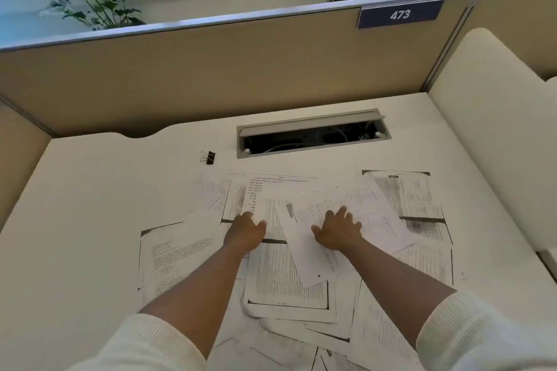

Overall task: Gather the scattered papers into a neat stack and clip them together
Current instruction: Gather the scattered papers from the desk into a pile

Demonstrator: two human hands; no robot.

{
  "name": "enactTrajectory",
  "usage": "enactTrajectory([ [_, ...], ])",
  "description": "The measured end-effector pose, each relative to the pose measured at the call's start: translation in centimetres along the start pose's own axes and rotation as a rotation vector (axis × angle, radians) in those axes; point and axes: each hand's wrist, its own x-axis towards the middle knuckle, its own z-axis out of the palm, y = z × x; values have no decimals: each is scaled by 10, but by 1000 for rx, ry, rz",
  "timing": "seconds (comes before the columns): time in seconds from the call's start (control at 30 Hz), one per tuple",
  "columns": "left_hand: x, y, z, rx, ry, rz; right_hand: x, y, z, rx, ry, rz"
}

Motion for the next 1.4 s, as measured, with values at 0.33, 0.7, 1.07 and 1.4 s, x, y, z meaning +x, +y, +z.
enactTrajectory([
  [0.33, -2, -10, 10, -234, 1, -119, 2, -3, 20, -125, -79, -57],
  [0.7, 3, -10, 10, -376, -39, -162, 0, 3, 35, -298, -97, -461],
  [1.07, 3, -11, 14, -389, -35, -129, 0, 13, 32, -22, -100, -502],
  [1.4, -2, -13, 0, -533, -226, -195, 18, 19, 2, 685, 282, 347],
])
